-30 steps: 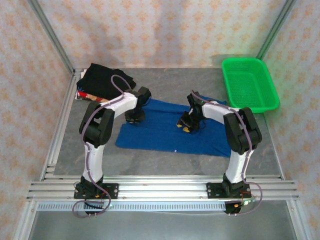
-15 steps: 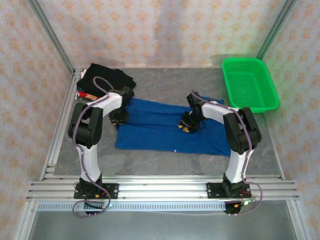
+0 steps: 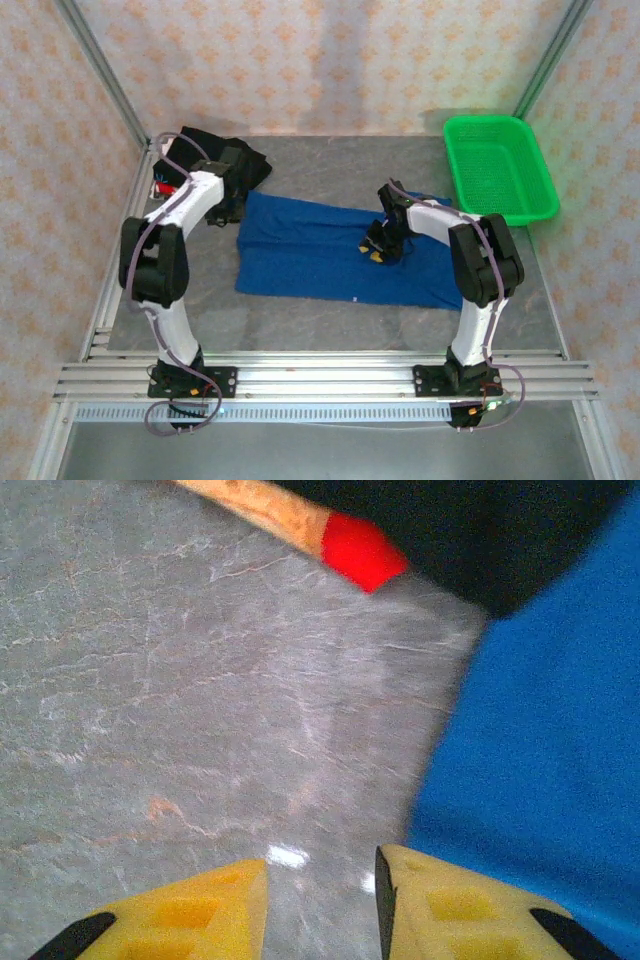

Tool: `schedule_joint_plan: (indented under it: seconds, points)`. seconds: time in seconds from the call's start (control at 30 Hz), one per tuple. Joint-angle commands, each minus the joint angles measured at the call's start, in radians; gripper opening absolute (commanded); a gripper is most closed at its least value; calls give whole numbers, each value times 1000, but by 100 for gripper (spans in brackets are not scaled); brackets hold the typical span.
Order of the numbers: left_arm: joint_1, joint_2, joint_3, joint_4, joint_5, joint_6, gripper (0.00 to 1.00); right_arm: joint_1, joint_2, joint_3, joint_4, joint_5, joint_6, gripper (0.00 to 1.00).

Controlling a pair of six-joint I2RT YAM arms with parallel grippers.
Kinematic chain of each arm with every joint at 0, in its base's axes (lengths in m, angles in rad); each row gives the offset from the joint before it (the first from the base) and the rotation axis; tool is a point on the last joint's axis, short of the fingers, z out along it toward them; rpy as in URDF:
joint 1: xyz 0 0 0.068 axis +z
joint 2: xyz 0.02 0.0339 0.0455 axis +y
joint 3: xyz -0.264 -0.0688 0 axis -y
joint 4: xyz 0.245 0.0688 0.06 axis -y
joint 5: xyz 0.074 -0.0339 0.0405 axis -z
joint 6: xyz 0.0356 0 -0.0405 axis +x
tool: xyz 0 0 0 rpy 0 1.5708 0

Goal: Fold and stack the t-shirts

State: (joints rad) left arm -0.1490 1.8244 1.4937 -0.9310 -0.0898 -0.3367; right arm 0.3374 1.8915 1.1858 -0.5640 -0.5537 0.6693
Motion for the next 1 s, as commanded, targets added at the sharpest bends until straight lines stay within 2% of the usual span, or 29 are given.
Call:
schedule_joint_plan:
  seconds: [0.0, 0.1, 0.3, 0.53, 0.67, 0.77, 0.97]
  points:
    - [-34, -104, -67, 0, 162, -79, 34, -26, 55, -22, -77, 169, -5, 34]
    - [-34, -125, -194, 62, 299, -146, 30, -27, 66, -22, -71, 161, -8, 34]
    - [-35, -138, -353, 274, 445, -270, 27, -27, 73, -22, -76, 165, -16, 35]
    - [-11, -145, -404, 317, 377, -330, 24, -26, 74, -33, -82, 170, -28, 35]
    - [-4, -177, -422, 329, 376, -352, 23, -25, 59, -42, -61, 151, -36, 40]
    - [3, -201, -440, 298, 300, -363, 24, -25, 62, -36, -64, 150, -39, 40]
    - [25, -189, -477, 336, 292, -372, 25, -20, 68, -37, -59, 144, -41, 40]
